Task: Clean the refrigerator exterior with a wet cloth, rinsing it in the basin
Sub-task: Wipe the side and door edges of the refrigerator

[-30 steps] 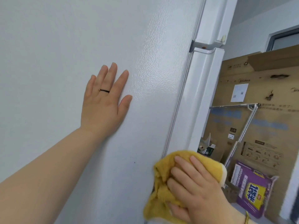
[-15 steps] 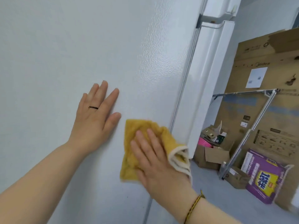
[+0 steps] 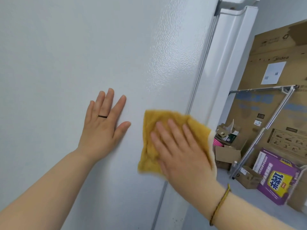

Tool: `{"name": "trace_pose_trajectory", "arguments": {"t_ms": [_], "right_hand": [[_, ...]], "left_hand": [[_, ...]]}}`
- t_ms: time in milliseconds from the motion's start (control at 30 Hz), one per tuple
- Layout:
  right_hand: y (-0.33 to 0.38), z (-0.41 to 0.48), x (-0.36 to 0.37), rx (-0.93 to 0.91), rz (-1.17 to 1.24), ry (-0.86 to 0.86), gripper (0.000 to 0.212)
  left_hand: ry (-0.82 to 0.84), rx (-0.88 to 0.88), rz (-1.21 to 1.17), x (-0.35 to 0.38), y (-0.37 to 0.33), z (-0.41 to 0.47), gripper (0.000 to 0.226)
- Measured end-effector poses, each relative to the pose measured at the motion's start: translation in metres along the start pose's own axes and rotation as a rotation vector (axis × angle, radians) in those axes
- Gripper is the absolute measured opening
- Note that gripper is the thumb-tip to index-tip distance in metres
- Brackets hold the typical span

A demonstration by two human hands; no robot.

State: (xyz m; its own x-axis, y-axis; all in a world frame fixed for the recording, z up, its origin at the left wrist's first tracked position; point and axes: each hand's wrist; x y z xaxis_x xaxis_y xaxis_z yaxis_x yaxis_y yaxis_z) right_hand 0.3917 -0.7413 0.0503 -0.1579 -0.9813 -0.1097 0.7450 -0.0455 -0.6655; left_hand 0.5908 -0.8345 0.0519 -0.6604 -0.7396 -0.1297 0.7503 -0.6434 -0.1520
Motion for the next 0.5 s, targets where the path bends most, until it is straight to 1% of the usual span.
{"name": "trace_pose_trajectory", "arguments": {"t_ms": [67, 133, 167, 200, 233, 300, 400, 500], "right_hand": [[0.025, -0.051, 0.004, -0.168, -0.007, 0.099, 0.051], [0.041, -0.098, 0.007, -0.334, -0.045, 0.228, 0.050], [0.043, -0.111, 0.005, -0.374, -0.054, 0.292, 0.051], [0.042, -0.116, 0.001, -0.399, -0.054, 0.309, 0.054], [0.033, -0.111, -0.001, -0.411, -0.046, 0.286, 0.055], [0.011, -0.086, -0.011, -0.371, -0.008, 0.195, 0.054], [-0.024, -0.040, -0.022, -0.181, 0.026, 0.083, 0.041], [-0.029, -0.033, -0.024, -0.107, -0.006, -0.002, 0.043]], "left_hand": [[-0.005, -0.007, 0.011, 0.000, -0.002, -0.001, 0.061], [-0.026, -0.055, -0.011, 0.001, -0.007, -0.003, 0.063], [-0.023, -0.099, -0.032, 0.002, -0.010, -0.005, 0.063], [-0.010, -0.139, -0.045, 0.001, -0.012, -0.009, 0.063], [-0.009, -0.154, -0.056, 0.001, -0.013, -0.010, 0.064], [0.017, -0.156, -0.052, -0.005, -0.014, -0.024, 0.064], [0.054, -0.207, -0.068, -0.008, -0.015, -0.058, 0.063], [0.061, -0.201, -0.029, -0.002, -0.026, -0.092, 0.055]]}}
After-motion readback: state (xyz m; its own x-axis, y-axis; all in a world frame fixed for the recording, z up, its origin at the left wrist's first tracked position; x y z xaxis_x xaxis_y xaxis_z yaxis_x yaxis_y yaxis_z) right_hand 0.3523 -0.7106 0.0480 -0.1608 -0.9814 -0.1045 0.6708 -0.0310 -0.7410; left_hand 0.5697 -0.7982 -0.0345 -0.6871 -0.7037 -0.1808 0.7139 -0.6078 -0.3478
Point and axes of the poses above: each hand's wrist, its own z-axis towards the middle knuckle, its own x-axis out of the palm, y = z × x, and after that the axes turned 12 degrees about -y, right-handed
